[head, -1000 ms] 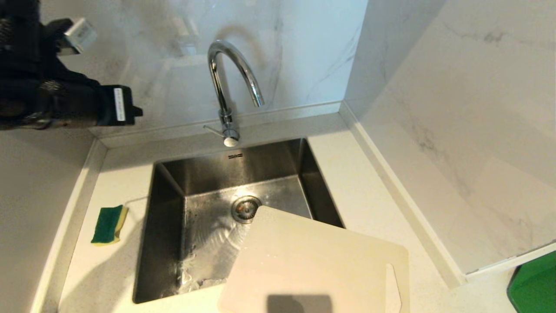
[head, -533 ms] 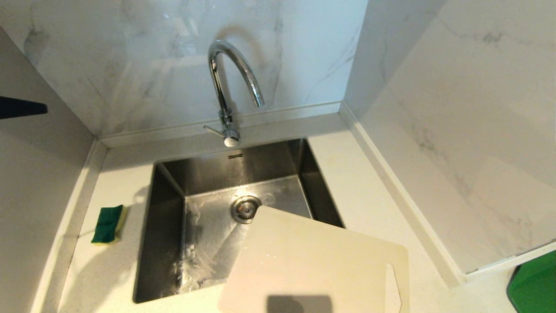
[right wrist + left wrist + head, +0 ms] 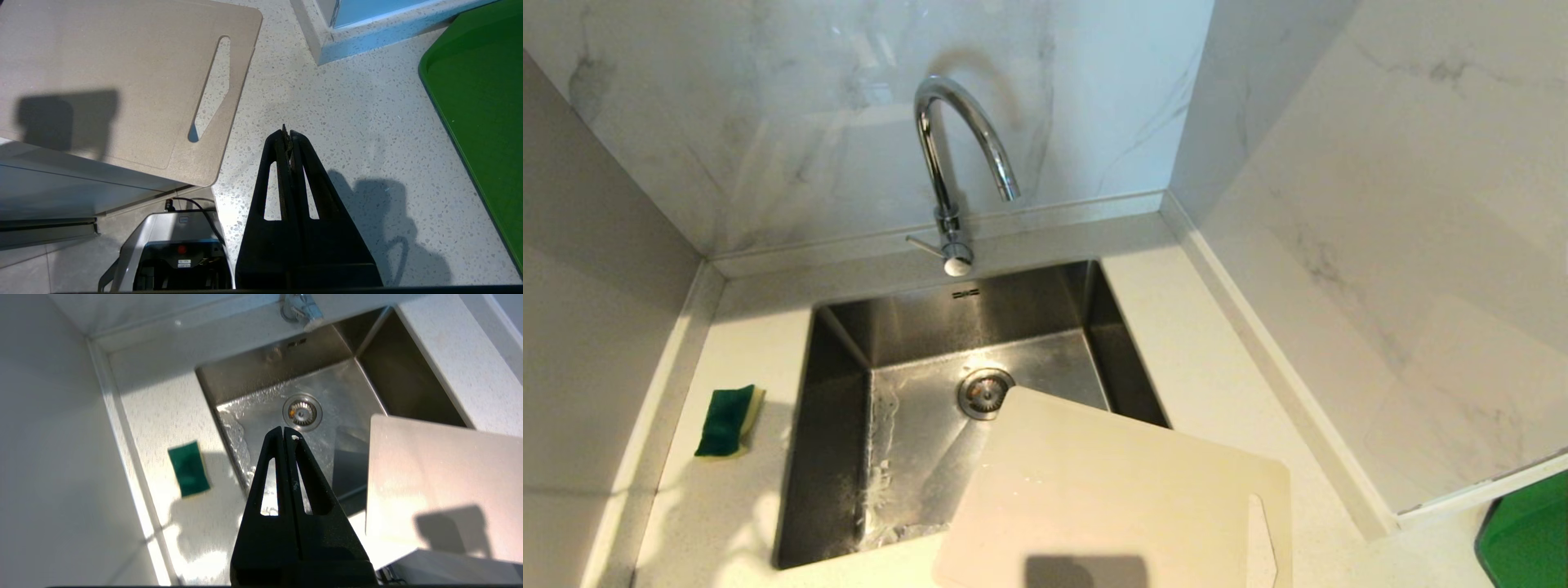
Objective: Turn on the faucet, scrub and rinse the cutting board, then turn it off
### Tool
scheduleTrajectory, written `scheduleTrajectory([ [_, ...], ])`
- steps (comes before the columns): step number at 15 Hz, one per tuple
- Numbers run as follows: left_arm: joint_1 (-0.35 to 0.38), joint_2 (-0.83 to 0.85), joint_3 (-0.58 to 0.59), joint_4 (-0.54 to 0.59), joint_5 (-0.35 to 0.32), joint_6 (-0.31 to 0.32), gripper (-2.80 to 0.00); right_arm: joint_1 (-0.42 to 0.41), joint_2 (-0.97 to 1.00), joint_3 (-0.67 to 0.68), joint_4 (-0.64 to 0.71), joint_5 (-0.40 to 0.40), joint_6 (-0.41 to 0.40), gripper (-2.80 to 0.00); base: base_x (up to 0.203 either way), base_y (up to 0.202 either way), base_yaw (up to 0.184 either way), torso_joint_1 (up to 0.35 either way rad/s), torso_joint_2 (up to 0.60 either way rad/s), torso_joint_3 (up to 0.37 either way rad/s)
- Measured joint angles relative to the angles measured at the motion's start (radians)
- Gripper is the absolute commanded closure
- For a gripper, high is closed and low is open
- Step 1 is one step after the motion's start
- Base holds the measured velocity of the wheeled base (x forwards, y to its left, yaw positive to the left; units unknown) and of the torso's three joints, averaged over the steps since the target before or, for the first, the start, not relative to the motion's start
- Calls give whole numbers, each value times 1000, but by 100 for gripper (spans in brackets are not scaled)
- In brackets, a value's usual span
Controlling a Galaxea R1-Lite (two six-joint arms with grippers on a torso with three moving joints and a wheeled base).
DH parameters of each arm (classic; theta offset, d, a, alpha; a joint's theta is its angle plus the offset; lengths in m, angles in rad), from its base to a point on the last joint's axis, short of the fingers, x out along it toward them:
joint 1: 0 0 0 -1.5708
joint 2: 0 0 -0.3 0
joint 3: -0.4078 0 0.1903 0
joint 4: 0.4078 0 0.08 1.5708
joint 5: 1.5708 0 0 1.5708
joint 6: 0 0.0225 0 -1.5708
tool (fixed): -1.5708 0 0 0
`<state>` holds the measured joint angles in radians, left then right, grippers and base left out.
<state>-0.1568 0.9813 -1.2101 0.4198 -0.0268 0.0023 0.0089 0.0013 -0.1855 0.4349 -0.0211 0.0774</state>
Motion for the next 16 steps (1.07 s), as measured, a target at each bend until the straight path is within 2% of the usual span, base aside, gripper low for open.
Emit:
scheduleTrajectory([
  [4, 2, -153, 122, -1, 5, -2, 0, 0, 0, 0, 0, 0, 0, 0, 0, 0, 0, 0, 0, 0],
  [8, 4, -286, 239, -15, 8, 26, 0, 0, 0, 0, 0, 0, 0, 0, 0, 0, 0, 0, 0, 0],
  [12, 3, -421, 402, -39, 3, 117, 0, 0, 0, 0, 0, 0, 0, 0, 0, 0, 0, 0, 0, 0],
  [14, 73, -470, 468, -84, -40, 123, 0, 0, 0, 0, 0, 0, 0, 0, 0, 0, 0, 0, 0, 0],
  [16, 142, -542, 560, -119, -138, 126, 0, 0, 0, 0, 0, 0, 0, 0, 0, 0, 0, 0, 0, 0],
])
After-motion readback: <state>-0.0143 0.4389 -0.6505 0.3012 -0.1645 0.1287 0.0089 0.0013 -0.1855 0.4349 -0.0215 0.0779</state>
